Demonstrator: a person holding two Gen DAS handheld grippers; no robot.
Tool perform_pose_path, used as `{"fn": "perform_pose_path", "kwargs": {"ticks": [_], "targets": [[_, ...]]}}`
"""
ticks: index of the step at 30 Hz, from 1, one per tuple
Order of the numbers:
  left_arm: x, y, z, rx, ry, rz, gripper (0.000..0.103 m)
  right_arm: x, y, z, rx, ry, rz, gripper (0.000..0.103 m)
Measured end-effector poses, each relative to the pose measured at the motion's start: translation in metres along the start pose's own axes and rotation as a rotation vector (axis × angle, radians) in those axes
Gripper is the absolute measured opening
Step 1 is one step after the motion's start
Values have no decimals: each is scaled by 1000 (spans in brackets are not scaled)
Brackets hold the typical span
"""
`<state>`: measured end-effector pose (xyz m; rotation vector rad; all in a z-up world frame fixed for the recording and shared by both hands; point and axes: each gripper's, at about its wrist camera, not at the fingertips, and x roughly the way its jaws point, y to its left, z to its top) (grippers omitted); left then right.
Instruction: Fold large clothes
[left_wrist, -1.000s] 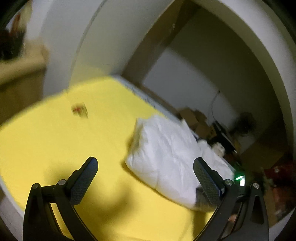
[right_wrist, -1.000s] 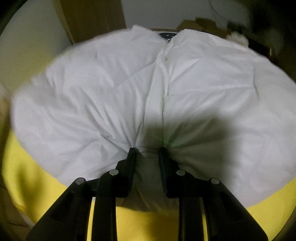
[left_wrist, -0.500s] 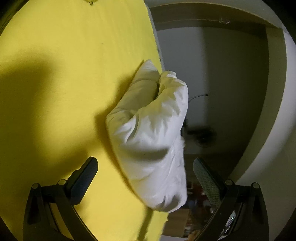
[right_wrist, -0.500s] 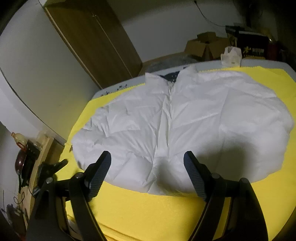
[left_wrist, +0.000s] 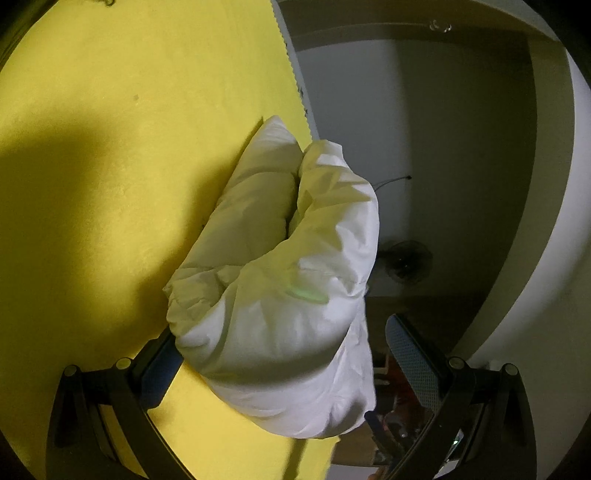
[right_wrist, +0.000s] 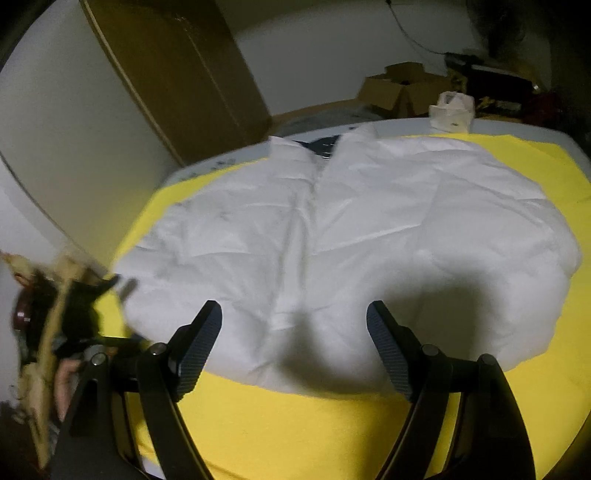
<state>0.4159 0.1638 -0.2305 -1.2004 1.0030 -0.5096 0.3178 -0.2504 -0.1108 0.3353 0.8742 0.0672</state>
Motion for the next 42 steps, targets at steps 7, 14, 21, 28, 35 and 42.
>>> {"fn": "perform_pose_path", "kwargs": {"ticks": [7,14,21,28,35,42], "targets": [[3,-14,1,17,-18,9,99,17,6,11,-13,-26,-29,66],[1,-31,-2,101,-52,9,50,78,20,4,33,63,-28,38],[3,-41,-7,160,-47,7,38,99,27,-26,-19,65,-116,36],[-9,-12,-1,49,-128,113,101,90,20,-26,3,80,-63,36],[3,-22,7,146,-60,124,43,89,16,-24,8,93,-46,36],[-2,-46,-1,287,-58,169,17,90,20,-25,-11,100,-55,36]]}}
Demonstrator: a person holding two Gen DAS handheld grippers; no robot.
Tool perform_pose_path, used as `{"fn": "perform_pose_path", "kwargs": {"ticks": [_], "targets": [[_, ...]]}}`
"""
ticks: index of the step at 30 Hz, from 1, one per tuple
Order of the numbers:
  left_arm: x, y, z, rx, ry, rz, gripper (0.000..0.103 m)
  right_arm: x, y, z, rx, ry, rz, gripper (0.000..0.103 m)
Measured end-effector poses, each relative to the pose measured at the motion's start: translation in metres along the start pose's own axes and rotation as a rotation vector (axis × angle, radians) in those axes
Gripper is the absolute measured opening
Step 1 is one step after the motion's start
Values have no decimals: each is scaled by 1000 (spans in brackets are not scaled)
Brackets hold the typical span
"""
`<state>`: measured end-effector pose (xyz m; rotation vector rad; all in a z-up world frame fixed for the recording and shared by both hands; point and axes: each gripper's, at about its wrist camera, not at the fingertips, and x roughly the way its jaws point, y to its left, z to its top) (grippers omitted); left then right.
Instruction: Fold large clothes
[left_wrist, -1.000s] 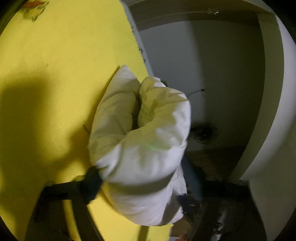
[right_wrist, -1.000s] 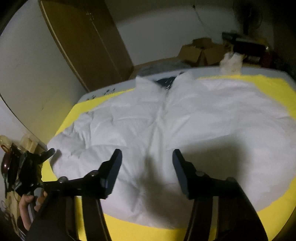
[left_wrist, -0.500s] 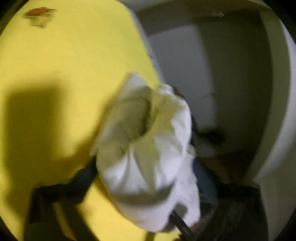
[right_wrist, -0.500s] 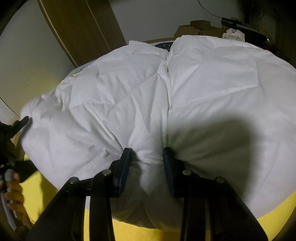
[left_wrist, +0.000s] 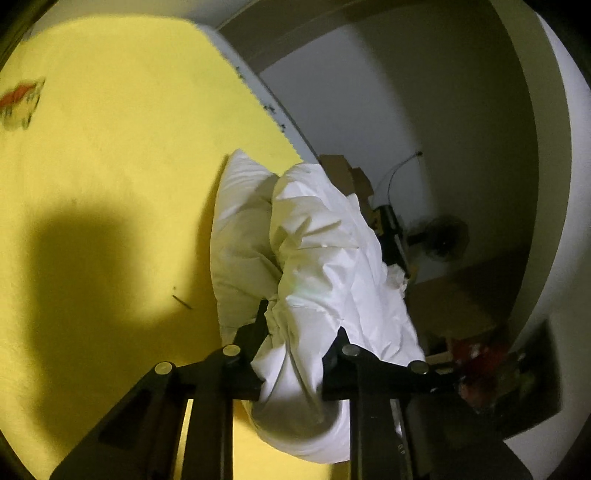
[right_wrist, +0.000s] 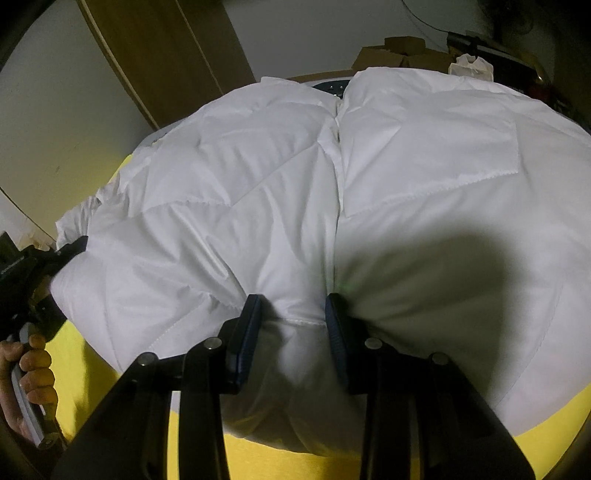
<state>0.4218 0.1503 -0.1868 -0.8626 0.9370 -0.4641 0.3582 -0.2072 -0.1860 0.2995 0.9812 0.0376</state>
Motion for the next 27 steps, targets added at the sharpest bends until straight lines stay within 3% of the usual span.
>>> {"fn": "perform_pose_path", "kwargs": {"ticks": [5,11,16,19,21,22,24,25,27], "targets": [[-4,-20,1,61,-5,37,16,1,0,2,-3,6,0,36],[-19,-84,-13,259,-55,24,17,4,-2,2,-15,20,8,37],[-23,-134,-38,393,-62,14,17,12,8,-1,-114,31,-41,37],[-23,-152,-45,442,-77,24,17,6,1,-1,-98,17,6,38],[-23,-159,-46,460,-81,26,17,-10,-19,3,8,24,116,38],[-24,-162,-47,467,-82,27,17,-25,-33,4,69,7,177,38],[-26,-168,-52,484,-81,33,17,-62,-58,9,117,-80,184,38],[-29,-170,-55,493,-83,35,17,-82,-71,11,131,-138,159,38],[-22,-177,-56,507,-86,28,17,-117,-105,19,162,-242,7,44]]}}
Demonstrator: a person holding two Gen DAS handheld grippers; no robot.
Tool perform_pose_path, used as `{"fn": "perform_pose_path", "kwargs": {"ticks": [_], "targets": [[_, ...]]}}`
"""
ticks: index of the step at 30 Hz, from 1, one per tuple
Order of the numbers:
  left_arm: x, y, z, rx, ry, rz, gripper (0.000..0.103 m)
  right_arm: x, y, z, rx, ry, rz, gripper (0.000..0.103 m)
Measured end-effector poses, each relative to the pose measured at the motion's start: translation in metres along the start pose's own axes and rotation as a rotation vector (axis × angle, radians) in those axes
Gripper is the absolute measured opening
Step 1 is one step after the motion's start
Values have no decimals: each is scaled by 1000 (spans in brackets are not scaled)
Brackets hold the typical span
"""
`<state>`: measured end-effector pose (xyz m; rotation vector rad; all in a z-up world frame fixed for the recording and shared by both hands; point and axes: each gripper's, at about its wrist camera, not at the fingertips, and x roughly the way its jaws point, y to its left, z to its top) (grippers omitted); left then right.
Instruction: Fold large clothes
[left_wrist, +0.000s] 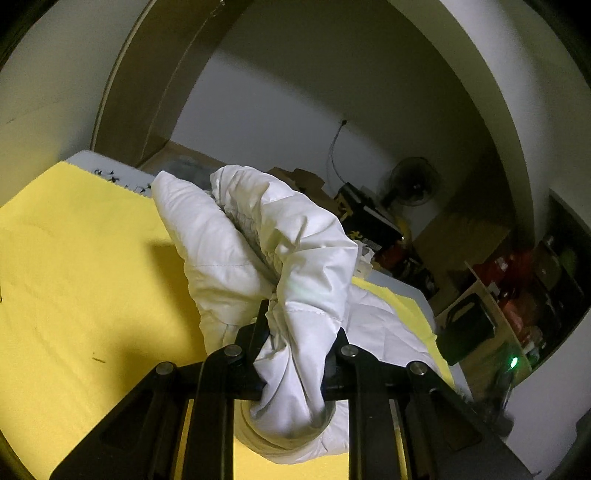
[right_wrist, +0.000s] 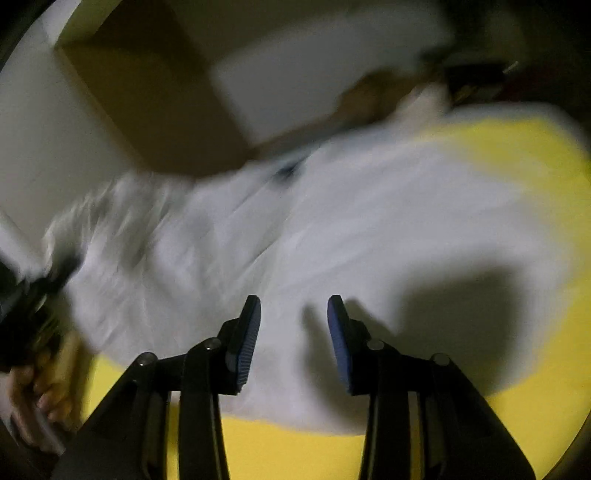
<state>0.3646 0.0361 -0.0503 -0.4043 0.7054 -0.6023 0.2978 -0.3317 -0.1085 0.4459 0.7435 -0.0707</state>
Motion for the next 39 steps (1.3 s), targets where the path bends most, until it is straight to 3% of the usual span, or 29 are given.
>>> {"fn": "perform_pose_path", "kwargs": {"ticks": [2,3,5,7,11,15,17,19,21,23,25,27,29,32,34,35,39], "targets": [[-3,-7,-1,25,-13,-20,17,-6,-31,18,30,-42,-64,47],[-4,-10,-2,42,-20,-30,17,2,-40,21,26,-16,-72,47],[-8,-23,-6,106,-36,-55,17,43,-54,12,-7,122,-72,46],[-9,-38,-10,167,-36,-74,17,74,-63,-4,-13,205,-64,46],[3,-79,-15,280,12,-110,17,90,-70,-12,19,204,-35,46],[20,-110,-20,328,55,-128,18,85,-82,-3,69,224,33,47],[22,-112,-21,332,60,-130,18,62,-96,8,157,161,74,47],[19,-105,-20,325,53,-135,18,36,-98,25,144,57,85,49],[14,-98,-18,310,42,-141,18,29,-85,45,144,18,182,52],[11,-90,-18,288,31,-146,18,51,-67,62,202,80,373,56],[8,-88,-22,279,28,-153,18,103,-54,69,357,202,553,57],[5,-87,-26,283,28,-162,17,160,-42,61,498,331,639,57],[8,-89,-27,284,39,-151,17,212,-34,44,573,448,614,52],[14,-89,-22,290,52,-173,18,209,-32,49,536,449,626,54],[18,-97,-20,307,59,-180,18,173,-49,64,507,359,643,54],[22,-99,-18,313,66,-184,18,146,-66,73,477,292,606,54],[46,-125,-23,341,106,-202,18,60,-149,77,461,88,304,55]]}}
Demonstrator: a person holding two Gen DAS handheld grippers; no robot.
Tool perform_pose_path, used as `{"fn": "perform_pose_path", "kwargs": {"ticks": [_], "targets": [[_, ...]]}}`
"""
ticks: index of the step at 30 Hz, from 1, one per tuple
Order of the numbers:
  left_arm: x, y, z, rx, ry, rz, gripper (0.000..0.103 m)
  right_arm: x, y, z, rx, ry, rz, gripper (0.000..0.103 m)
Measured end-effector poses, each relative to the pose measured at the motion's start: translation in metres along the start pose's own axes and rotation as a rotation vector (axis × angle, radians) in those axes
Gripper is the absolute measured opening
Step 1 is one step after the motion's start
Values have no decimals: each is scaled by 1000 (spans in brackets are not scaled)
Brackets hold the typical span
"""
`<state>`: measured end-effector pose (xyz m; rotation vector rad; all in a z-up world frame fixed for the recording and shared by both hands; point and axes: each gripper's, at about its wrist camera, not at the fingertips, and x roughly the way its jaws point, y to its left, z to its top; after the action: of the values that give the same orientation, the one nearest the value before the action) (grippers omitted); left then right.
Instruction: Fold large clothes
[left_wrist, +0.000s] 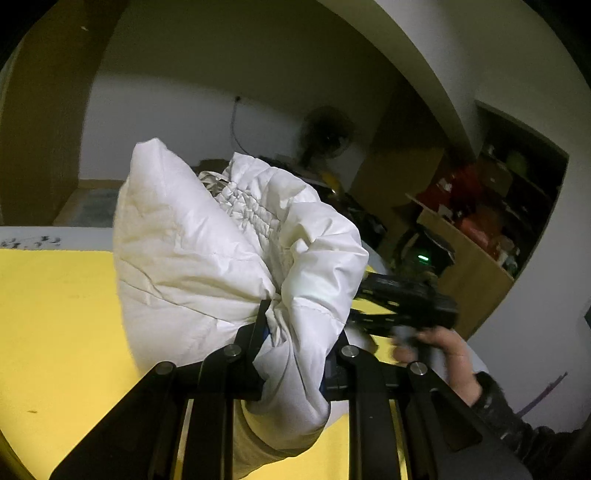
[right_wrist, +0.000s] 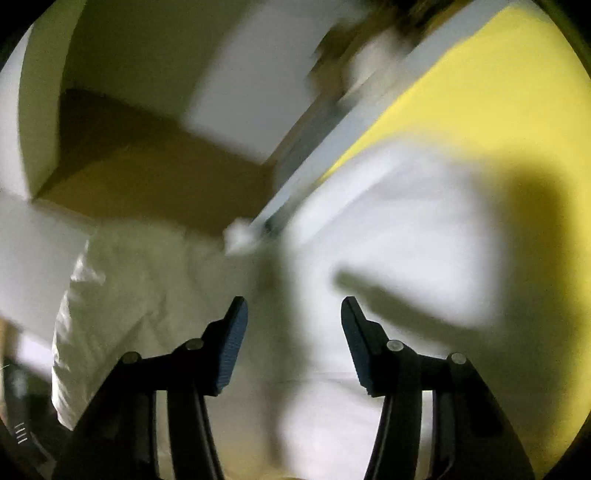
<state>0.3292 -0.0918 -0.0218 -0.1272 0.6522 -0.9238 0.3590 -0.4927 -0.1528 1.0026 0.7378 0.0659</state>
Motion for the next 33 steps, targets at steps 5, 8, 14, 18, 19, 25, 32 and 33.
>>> {"fn": "perform_pose_path", "kwargs": {"ticks": [5,8,14,18,19,25,32,33], "targets": [[58,-32,-5,31,79,-41,18,-67,-81,-1,107,-36,-95,58],[106,-49,-19,36,159,-75,18,-83,-112,-12,158,-21,-102,58],[184,-77,-60,103,327,-108,20,-90,-124,-22,140,12,-93,58],[196,-68,-71,54,369,-132,22,-97,-118,-11,72,-15,-90,63],[197,-63,-72,32,372,-138,24,-103,-118,-7,51,-30,-79,67],[207,-57,-76,19,382,-135,25,-101,-21,40,-232,-73,-43,84],[215,-67,-79,33,379,-122,25,-87,65,48,-406,-26,-48,84],[215,-74,-82,36,378,-121,25,-88,67,48,-388,-2,-1,82]]}}
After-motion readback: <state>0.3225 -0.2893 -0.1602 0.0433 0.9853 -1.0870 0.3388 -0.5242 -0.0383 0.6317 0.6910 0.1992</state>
